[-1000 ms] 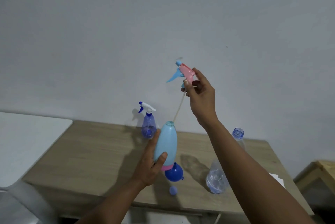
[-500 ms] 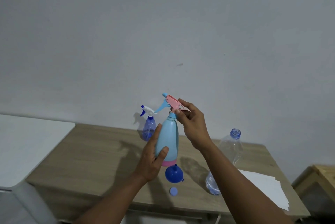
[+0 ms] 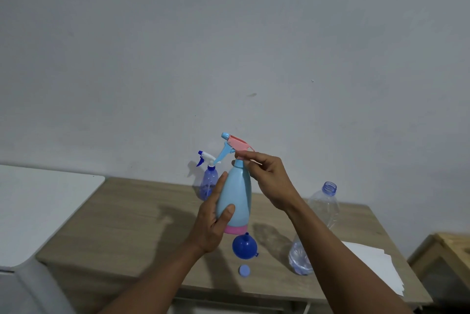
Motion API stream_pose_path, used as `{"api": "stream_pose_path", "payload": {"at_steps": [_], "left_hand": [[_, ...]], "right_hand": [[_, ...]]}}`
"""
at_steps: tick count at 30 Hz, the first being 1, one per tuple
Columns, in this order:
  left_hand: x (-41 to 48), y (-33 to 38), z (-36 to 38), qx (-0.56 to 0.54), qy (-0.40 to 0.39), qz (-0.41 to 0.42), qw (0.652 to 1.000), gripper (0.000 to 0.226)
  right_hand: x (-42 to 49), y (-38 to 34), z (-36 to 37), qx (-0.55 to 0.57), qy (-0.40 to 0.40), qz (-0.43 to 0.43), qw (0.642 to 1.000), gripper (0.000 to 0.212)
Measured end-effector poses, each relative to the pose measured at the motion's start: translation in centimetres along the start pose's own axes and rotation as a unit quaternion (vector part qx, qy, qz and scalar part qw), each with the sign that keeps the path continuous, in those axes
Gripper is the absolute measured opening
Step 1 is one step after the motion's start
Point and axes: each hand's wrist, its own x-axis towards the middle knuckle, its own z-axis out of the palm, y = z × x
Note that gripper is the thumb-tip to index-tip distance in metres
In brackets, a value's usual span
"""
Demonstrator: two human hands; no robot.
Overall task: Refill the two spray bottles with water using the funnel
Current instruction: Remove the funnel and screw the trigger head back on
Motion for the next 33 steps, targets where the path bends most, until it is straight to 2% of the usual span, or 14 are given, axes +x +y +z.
{"api": "stream_pose_path", "payload": {"at_steps": [12, 15, 19, 21, 25, 30, 33], "left_hand": [[0.9, -0.5, -0.4, 0.064, -0.003, 0.05, 0.997, 0.067], [1.4, -0.6, -0.6, 0.099, 0.002, 0.06, 0.993, 0.068], [1.8, -1.1, -0.6, 0.154, 0.009, 0.073, 0.985, 0.068], [1.7, -1.3, -0.5, 0.157, 0.001, 0.064, 0.986, 0.071], [1.9, -1.2, -0.6, 0.163, 0.014, 0.079, 0.983, 0.068], [2.4, -1.5, -0.8, 0.183, 0.009, 0.076, 0.98, 0.068], [2.1, -1.6, -0.6, 0.173, 0.01, 0.079, 0.982, 0.067]], "right_hand": [[0.5, -0.5, -0.2, 0.015, -0.004, -0.02, 1.0, 0.027], [0.8, -0.4, -0.5, 0.045, -0.003, -0.022, 0.999, 0.026], [1.1, 0.0, 0.0, 0.009, 0.043, -0.036, 0.998, 0.023], [1.2, 0.4, 0.0, -0.016, 0.046, -0.034, 0.998, 0.022], [1.3, 0.4, -0.6, 0.025, 0.007, -0.016, 1.0, 0.03], [1.8, 0.5, 0.1, -0.01, 0.053, -0.029, 0.998, 0.023], [1.9, 0.7, 0.2, -0.013, 0.043, -0.02, 0.999, 0.027]]}}
